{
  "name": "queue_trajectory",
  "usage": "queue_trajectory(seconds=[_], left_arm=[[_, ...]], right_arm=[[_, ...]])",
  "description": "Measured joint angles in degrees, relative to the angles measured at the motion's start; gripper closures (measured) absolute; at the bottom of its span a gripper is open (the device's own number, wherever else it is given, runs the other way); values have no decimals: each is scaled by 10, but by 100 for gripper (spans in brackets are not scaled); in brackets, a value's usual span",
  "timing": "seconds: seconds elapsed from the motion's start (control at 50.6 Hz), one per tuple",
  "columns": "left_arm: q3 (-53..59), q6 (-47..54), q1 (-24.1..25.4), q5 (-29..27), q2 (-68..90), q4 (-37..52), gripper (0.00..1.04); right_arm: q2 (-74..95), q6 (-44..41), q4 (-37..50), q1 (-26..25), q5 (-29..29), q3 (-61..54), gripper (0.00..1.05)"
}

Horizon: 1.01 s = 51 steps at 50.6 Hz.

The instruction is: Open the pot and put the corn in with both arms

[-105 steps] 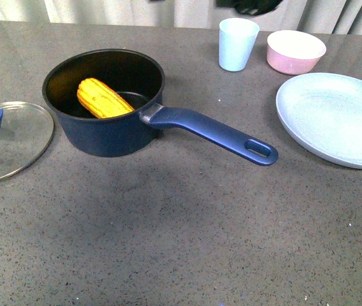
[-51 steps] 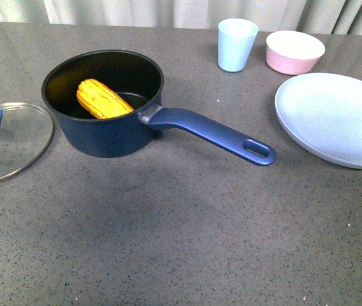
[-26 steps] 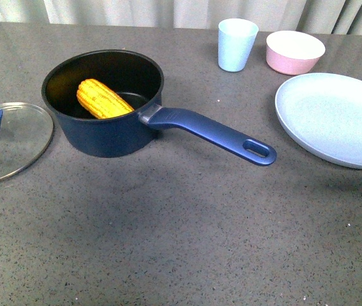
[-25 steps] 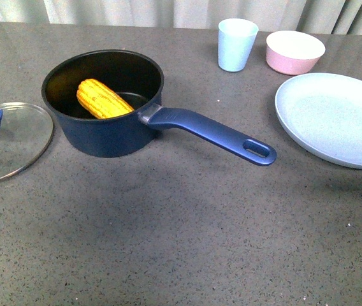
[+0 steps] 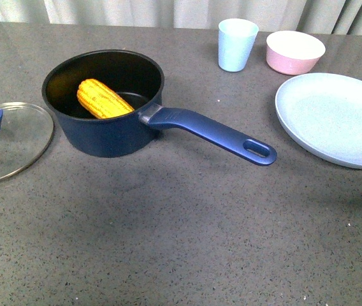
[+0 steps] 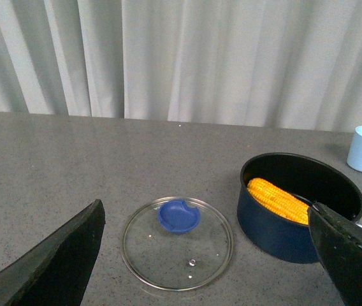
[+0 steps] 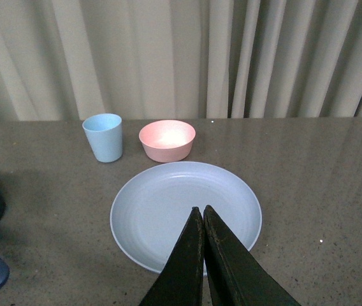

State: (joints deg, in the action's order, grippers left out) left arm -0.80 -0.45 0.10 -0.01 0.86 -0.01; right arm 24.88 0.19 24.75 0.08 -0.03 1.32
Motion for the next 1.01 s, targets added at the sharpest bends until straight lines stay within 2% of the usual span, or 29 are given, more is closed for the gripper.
queue_trajectory(seconds=[0.316, 0.652, 0.771, 1.008], left_arm=[[0, 0, 0, 0, 0, 0, 9], [0, 0, 0, 0, 0, 0, 9], [0, 0, 0, 0, 0, 0, 9], [0, 0, 0, 0, 0, 0, 9]], right_arm=[[-96, 0, -94, 0, 0, 0, 103], [-152, 0, -148, 0, 0, 0, 103], [-224, 0, -239, 0, 1, 0, 103], [-244, 0, -246, 0, 0, 0, 103]])
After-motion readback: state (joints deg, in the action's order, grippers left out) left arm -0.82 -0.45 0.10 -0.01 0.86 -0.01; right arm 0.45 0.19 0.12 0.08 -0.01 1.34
